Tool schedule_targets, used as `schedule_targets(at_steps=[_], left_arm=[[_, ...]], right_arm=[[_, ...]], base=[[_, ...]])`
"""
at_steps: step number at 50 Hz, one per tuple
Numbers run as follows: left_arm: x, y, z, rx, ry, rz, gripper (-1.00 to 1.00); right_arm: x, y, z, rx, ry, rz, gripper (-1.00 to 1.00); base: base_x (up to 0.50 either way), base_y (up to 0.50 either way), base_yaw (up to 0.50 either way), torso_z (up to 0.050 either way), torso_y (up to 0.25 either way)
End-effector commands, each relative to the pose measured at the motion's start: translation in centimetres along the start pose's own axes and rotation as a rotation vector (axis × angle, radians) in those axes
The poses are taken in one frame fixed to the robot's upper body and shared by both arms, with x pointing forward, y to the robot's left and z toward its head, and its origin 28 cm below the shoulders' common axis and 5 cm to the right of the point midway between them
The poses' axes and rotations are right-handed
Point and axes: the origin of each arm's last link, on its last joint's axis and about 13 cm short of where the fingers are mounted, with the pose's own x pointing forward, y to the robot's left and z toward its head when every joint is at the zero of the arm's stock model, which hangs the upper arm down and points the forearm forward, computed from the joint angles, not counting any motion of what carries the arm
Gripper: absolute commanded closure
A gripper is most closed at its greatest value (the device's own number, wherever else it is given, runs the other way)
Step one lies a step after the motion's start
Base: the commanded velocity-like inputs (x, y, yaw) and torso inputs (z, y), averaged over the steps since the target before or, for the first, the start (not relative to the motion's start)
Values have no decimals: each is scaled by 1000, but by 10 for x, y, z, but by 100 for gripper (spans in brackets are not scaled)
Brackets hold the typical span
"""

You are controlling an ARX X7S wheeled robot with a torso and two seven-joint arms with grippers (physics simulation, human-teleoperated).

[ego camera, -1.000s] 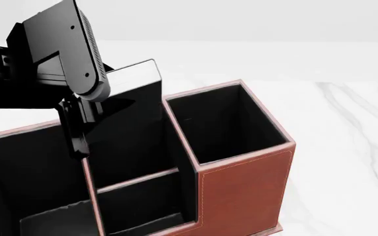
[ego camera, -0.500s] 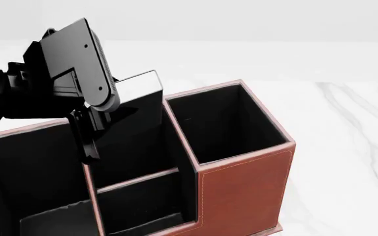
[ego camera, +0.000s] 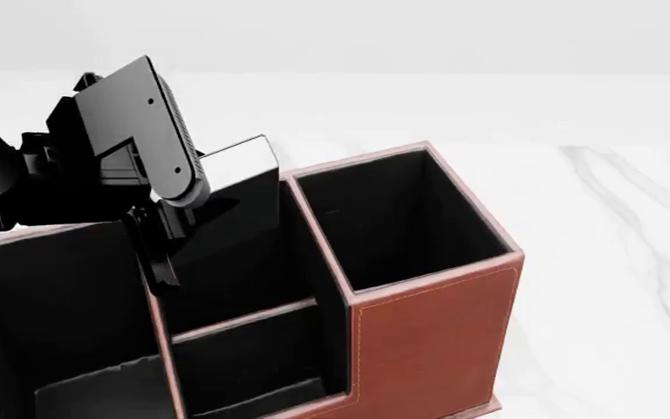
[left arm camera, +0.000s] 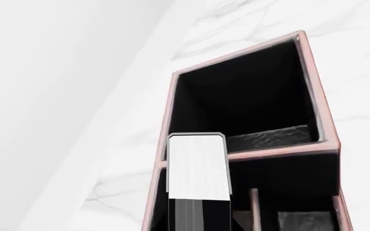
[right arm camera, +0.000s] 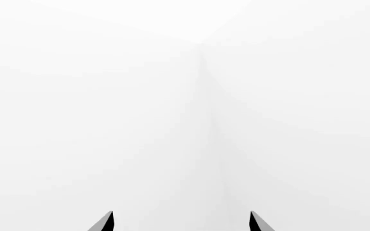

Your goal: Pick up the book and place it in the front compartment of the caddy.

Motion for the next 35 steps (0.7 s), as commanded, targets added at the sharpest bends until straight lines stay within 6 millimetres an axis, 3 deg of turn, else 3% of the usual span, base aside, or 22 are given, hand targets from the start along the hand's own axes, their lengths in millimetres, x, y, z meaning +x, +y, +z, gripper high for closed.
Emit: schedule_targets(at_steps=[1, 35], left_arm=[[2, 2, -7, -3, -12, 30, 100], [30, -8, -28, 16, -30, 15, 100]], right_arm=[[0, 0, 0, -2, 2, 2, -100], [0, -1, 2, 0, 0, 1, -100]], base=[[0, 0, 0, 0, 0], [0, 0, 0, 0, 2]])
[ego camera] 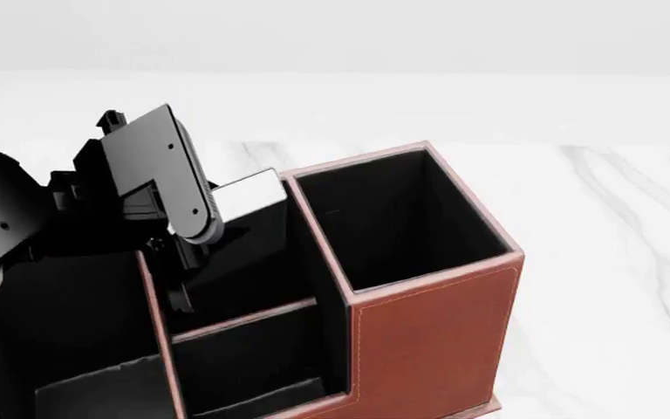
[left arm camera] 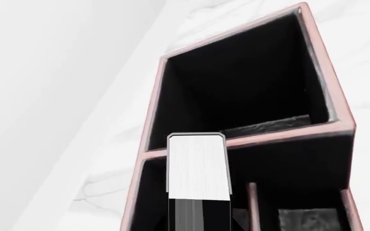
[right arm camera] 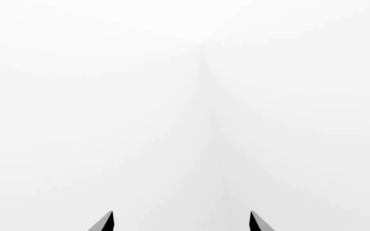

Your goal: Pick up the book and place it in the front compartment of the caddy.

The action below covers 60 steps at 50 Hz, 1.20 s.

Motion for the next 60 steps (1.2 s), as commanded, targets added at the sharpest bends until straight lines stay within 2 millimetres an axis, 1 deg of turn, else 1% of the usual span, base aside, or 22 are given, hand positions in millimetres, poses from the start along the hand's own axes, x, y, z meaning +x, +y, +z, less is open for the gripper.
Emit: schedule_targets(at_steps=[1, 17, 27, 33, 34, 52, 60], left_arm=[[5, 0, -1, 14, -23, 27, 100], [14, -3, -16, 34, 35, 29, 100], [18, -4, -19, 26, 29, 34, 100], [19, 0, -18, 19, 15, 63, 100], [19, 1, -17, 23, 14, 66, -100], [10, 5, -7, 13, -39, 80, -100], [-1, 7, 2, -11, -98, 73, -100]], right_arm=[[0, -1, 1, 1, 0, -1, -100], [-1, -1, 1, 2, 0, 0, -100], [-1, -1, 2, 3, -2, 1, -100], [-1, -1, 2, 2, -2, 2, -100], [-1, -1, 2, 3, -2, 2, -100], [-1, -1, 2, 1, 0, 4, -100], [0, 0, 2, 1, -1, 4, -100]], base=[[0, 0, 0, 0, 0], [0, 0, 0, 1, 1], [0, 0, 0, 0, 2], [0, 0, 0, 0, 2], [0, 0, 0, 0, 0], [0, 0, 0, 0, 0], [0, 0, 0, 0, 0]])
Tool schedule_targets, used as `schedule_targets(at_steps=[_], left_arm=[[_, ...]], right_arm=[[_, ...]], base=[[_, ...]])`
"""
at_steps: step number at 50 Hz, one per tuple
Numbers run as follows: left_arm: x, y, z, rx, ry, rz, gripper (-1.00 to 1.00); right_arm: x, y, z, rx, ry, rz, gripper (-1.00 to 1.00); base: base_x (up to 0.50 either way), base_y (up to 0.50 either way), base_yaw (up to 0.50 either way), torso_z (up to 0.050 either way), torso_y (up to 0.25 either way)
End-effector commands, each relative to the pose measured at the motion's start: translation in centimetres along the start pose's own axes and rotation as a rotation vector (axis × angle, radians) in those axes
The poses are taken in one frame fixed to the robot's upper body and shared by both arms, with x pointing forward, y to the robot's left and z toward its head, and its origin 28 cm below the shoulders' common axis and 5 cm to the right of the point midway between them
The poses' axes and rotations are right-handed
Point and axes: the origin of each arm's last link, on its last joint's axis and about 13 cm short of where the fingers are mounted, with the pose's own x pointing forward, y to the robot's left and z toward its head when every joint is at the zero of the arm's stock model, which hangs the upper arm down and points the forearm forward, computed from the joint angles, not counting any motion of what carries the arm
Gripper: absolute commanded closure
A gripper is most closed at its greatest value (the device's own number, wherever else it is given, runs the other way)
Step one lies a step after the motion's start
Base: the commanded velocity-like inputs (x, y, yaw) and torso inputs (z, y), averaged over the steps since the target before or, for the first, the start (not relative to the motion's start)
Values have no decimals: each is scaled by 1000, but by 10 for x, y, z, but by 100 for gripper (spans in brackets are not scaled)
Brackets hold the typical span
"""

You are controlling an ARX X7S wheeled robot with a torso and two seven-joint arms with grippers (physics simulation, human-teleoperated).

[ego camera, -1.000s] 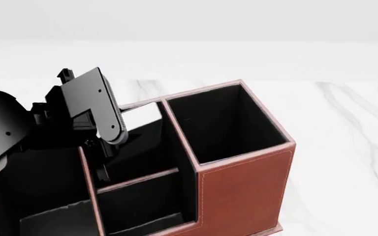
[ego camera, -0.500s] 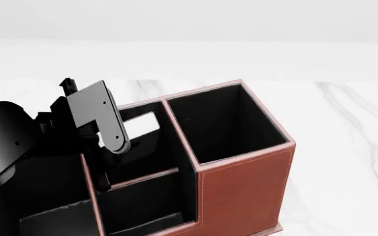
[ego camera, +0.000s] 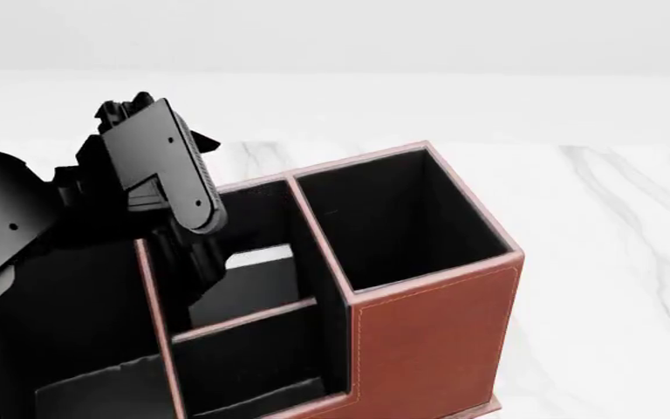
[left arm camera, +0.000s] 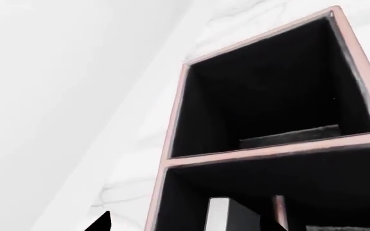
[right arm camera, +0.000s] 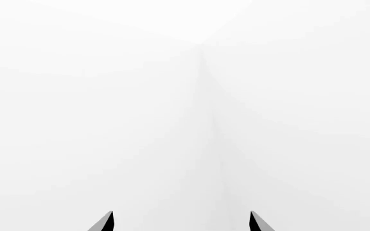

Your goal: Pick up the book and place it in the front compartment of the caddy.

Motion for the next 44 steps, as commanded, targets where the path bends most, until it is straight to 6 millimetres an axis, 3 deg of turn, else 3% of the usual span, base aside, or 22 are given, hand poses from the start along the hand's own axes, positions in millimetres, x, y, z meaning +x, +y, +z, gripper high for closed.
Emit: schedule_targets(at_steps=[1, 11, 20, 34, 44], left_arm=[[-13, 3, 14, -25, -80, -1, -100], [-36, -2, 39, -66, -264, 0, -100], [-58, -23, 53, -118, -460, 59, -100], [-92, -42, 73, -197, -689, 233, -100], [-109, -59, 89, -248, -834, 320, -100]], right_arm=[[1, 1, 0, -1, 1, 2, -100], [1, 0, 1, 1, -1, 1, -100], [2, 1, 3, -1, -6, 8, -100], [11, 16, 2, -19, -17, 80, -100], [23, 31, 17, -20, -63, 149, -100]], base=[[0, 0, 0, 0, 0], [0, 0, 0, 1, 0], [0, 0, 0, 0, 0], [0, 0, 0, 0, 0], [0, 0, 0, 0, 0]])
